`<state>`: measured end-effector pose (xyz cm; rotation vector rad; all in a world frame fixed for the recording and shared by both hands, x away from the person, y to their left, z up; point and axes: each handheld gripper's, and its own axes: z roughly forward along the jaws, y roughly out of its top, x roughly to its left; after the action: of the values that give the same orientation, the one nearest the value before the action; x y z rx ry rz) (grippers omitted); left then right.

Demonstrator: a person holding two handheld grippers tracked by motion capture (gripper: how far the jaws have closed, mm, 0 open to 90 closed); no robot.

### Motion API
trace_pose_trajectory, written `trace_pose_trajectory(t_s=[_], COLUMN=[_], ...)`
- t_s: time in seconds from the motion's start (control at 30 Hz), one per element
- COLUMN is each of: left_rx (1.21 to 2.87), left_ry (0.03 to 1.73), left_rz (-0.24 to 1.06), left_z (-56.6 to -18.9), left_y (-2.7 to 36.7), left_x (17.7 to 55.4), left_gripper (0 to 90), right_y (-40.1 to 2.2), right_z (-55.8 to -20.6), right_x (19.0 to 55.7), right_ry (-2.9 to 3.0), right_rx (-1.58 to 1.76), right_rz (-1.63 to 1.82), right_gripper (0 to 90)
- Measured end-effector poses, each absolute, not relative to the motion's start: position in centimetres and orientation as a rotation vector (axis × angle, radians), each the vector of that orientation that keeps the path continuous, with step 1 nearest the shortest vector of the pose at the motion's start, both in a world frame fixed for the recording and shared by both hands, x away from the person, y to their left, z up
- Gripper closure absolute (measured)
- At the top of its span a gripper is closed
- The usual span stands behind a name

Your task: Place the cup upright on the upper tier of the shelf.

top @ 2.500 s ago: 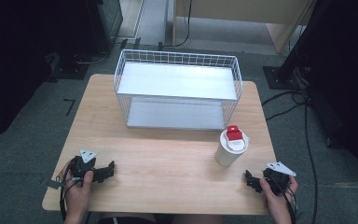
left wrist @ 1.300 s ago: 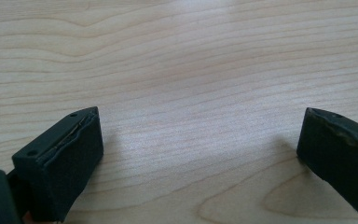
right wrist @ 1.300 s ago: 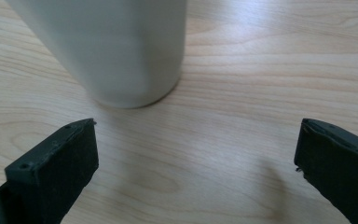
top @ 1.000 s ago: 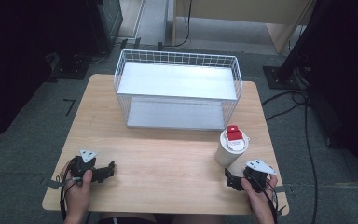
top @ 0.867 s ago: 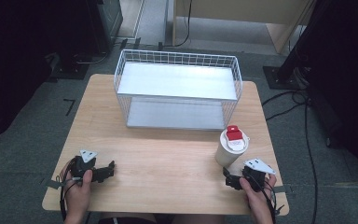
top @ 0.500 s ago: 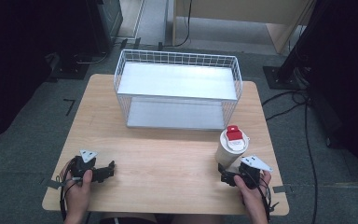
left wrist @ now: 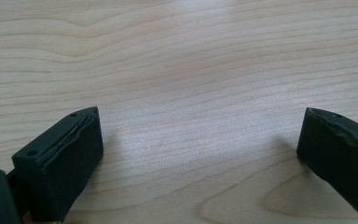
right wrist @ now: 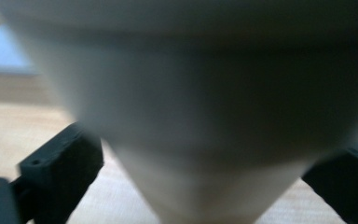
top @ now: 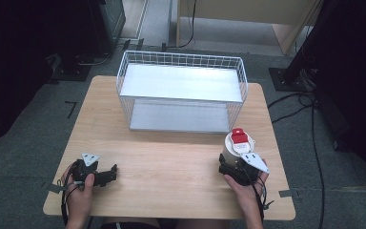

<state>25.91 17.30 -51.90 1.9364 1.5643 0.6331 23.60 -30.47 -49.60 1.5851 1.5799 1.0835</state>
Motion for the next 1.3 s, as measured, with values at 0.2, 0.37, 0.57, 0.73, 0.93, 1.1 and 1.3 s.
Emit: trace_pose_trajectory(t_s=[0.2, 0.37, 0.57, 0.73, 0.93, 1.1, 1.3], left_rx=[1.936, 1.936, 1.936, 1.936, 1.936, 1.936, 1.936], left_ry=[1.564, 1.564, 1.564, 1.565, 1.564, 1.564, 1.565], left_rz=[0.633, 0.633, 0.633, 0.633, 0.633, 0.633, 0.633], left_z=[-51.9, -51.9, -51.9, -51.9, -51.9, -51.9, -51.9], left_y=[17.3, 17.3, 17.3, 17.3, 17.3, 17.3, 17.3], left_x=[25.9, 25.9, 25.9, 25.9, 25.9, 25.9, 25.9], left_gripper=[0.7, 0.7, 0.8, 0.7, 0.8, 0.7, 0.7], right_y=[-30.3, -29.8, -29.1, -29.0, -29.3, -29.4, -29.2], right_z=[-49.3, -49.5, -49.8, -49.8, -49.7, -49.6, -49.6], right_x=[24.1, 24.3, 24.6, 24.5, 24.5, 24.5, 24.2], right_ry=[1.518, 1.491, 1.444, 1.445, 1.438, 1.43, 1.432], right_rx=[1.58, 1.55, 1.52, 1.508, 1.516, 1.514, 1.499], right_rz=[1.109, 1.098, 1.088, 1.089, 1.119, 1.133, 1.137], right_gripper=[8.3, 8.4, 8.5, 8.5, 8.0, 8.0, 9.0])
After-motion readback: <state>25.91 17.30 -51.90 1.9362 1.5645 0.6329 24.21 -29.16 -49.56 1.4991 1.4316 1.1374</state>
